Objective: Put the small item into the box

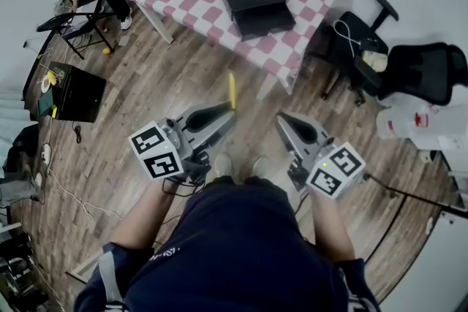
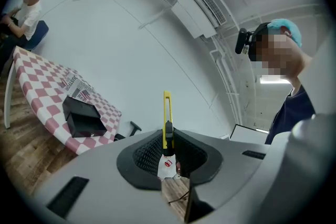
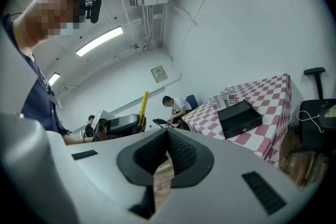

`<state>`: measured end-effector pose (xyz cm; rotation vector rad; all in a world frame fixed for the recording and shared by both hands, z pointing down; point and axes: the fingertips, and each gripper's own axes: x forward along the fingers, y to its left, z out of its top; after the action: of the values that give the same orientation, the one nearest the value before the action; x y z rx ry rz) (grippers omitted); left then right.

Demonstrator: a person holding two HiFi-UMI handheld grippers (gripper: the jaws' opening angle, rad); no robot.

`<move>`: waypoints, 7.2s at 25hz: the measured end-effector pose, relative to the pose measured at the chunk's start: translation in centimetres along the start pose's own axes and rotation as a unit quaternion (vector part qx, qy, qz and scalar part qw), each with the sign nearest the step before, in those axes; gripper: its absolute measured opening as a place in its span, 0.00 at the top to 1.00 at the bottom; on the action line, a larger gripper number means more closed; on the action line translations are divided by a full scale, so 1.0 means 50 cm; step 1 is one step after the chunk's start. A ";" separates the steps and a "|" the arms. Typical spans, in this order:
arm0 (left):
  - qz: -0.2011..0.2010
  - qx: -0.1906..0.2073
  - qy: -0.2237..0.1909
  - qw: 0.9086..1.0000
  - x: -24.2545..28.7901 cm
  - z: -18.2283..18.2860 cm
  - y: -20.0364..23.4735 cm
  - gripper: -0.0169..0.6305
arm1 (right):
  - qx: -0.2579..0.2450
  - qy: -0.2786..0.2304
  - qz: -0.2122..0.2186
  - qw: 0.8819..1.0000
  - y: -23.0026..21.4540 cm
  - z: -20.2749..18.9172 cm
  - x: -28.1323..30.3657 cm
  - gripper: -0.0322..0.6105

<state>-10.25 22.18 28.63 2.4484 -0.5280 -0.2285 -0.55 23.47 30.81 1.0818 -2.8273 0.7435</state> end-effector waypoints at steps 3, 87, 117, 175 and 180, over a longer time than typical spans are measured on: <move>0.010 0.004 -0.002 1.000 0.019 -0.004 -0.012 0.84 | 0.009 -0.002 0.009 1.000 -0.013 0.006 -0.020 0.93; 0.101 0.044 0.166 0.980 0.480 0.107 0.711 0.84 | 0.109 0.096 -0.007 0.989 -0.687 0.165 0.387 0.93; 0.208 0.235 0.545 0.778 0.565 -0.204 0.924 0.84 | 0.165 0.140 -0.037 0.976 -0.898 0.087 0.293 0.93; 0.220 0.230 0.287 0.903 0.384 0.118 0.682 0.91 | 0.035 0.078 -0.018 0.996 -0.599 0.224 0.381 0.93; 0.211 0.233 0.279 0.907 0.369 0.131 0.668 0.92 | 0.028 0.075 -0.016 0.997 -0.571 0.219 0.390 0.93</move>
<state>-5.98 -13.51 42.96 2.5869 -0.8975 0.8442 4.38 -11.95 36.88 1.0274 -2.6729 0.8684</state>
